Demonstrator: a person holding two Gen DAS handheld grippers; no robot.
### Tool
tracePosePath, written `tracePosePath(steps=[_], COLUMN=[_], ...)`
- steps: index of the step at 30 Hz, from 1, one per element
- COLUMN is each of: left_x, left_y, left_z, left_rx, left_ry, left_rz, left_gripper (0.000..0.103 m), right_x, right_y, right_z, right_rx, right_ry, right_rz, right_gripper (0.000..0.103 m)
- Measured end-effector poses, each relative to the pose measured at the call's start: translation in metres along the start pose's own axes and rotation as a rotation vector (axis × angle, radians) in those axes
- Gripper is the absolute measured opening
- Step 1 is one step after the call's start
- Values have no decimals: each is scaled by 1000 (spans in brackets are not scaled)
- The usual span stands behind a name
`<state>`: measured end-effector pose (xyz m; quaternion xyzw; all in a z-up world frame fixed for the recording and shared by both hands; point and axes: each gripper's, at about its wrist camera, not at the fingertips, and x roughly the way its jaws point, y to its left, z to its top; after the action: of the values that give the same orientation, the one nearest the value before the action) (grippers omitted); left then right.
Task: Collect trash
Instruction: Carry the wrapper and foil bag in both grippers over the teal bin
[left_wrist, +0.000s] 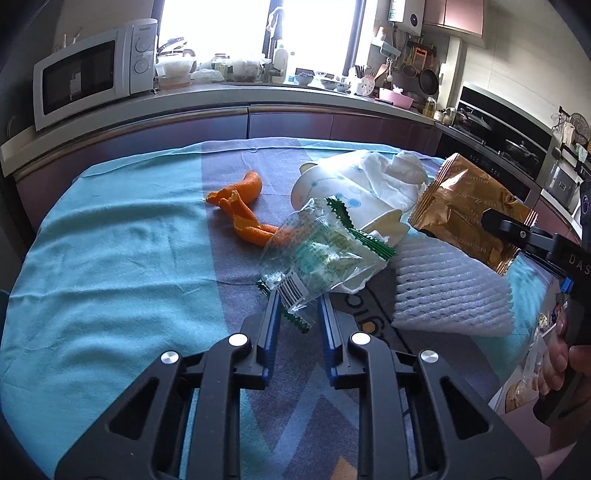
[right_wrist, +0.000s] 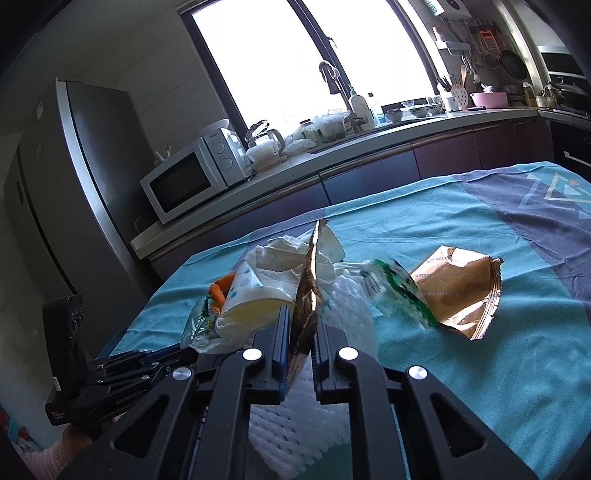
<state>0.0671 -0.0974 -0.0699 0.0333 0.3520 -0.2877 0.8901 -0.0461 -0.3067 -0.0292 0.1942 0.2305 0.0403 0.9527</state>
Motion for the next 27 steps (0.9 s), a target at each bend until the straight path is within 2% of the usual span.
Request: tracePosePath(steps=[8,15,20,27], left_x=[-38,-85,-116,-161], left_y=[12,42,79,149], left_z=[2,-4,-14,-31], left_rx=[-27,-60,-111,-221], left_ry=[-54,-106,-130,-151], left_rz=[11,67,155,330], left_gripper=[20,20,20,20], right_x=[-18,-14,17,71], right_y=[15,55,99,181], right_z=[13,18,15,6], right_rx=[-38,-100,-146,-250], right_ry=[-47,-39,30,155], right_rz=[57,181,326,506], right_gripper=[7,7,7,7])
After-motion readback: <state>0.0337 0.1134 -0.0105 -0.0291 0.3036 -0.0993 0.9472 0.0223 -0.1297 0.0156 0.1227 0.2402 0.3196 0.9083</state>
